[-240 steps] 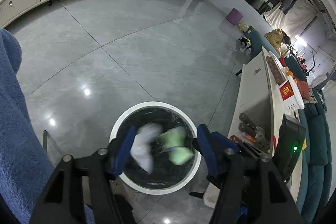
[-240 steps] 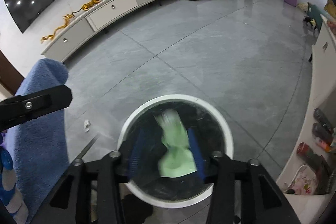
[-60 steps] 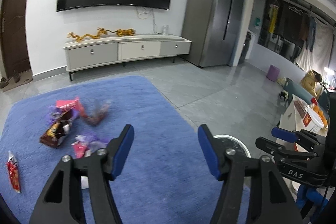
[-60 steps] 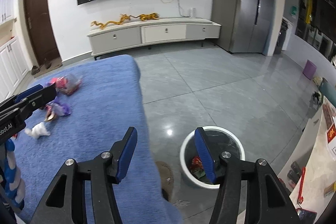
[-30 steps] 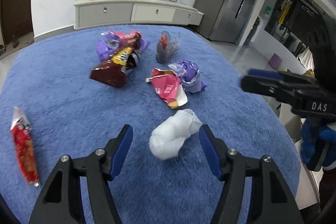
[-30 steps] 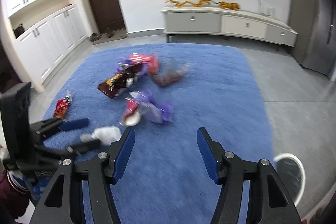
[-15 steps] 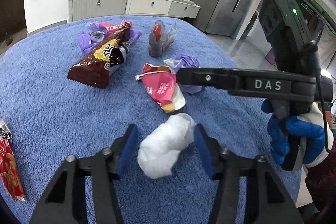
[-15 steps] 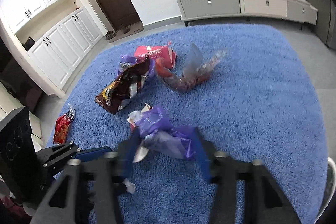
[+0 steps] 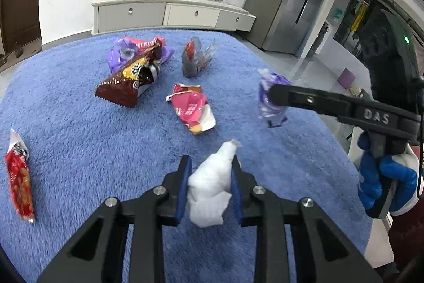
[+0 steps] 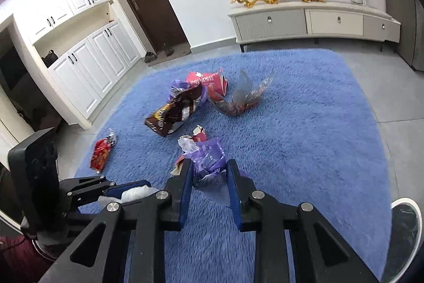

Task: Collect trash
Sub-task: 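Carry both items to the trash bin and open both tools to drop them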

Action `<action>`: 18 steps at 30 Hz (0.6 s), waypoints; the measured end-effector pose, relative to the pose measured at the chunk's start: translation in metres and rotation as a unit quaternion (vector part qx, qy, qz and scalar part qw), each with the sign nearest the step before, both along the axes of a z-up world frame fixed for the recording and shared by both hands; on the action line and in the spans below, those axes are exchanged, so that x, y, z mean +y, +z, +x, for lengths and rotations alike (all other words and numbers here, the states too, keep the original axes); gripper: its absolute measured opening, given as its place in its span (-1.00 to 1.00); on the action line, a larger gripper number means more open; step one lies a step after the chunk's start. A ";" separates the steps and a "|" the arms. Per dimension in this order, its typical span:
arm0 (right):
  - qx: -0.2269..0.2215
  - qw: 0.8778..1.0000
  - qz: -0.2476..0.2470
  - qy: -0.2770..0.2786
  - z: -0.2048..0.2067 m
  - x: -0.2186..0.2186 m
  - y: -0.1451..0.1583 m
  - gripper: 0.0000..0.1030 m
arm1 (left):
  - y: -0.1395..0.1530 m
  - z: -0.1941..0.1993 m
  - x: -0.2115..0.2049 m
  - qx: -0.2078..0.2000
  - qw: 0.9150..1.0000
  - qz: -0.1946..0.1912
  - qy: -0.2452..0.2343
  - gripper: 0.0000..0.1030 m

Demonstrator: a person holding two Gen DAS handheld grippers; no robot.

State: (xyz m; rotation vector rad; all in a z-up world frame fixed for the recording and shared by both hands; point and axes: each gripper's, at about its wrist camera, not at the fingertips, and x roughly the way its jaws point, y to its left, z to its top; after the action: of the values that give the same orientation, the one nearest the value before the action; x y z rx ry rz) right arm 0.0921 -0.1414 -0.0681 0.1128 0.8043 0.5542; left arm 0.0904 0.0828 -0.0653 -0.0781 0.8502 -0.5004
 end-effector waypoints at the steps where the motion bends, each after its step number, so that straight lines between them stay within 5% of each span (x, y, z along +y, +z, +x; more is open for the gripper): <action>1: -0.004 1.000 0.003 -0.002 -0.006 -0.004 0.004 -0.54 | 0.003 -0.001 -0.001 -0.002 1.000 0.000 0.001 -0.50; 10: -0.047 0.996 0.019 -0.071 -0.057 -0.076 0.033 -0.54 | 0.033 -0.020 -0.047 -0.022 0.999 0.005 -0.034 -0.50; 18: -0.038 0.977 -0.007 -0.210 -0.095 -0.199 0.026 -0.54 | 0.046 -0.009 -0.158 -0.020 0.993 0.019 -0.118 -0.50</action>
State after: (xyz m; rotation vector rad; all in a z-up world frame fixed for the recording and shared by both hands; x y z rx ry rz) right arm -0.0033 -0.3408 -0.0426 0.2404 0.6852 0.1516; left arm 0.0809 -0.0756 -0.0195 0.0673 0.8342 -0.7054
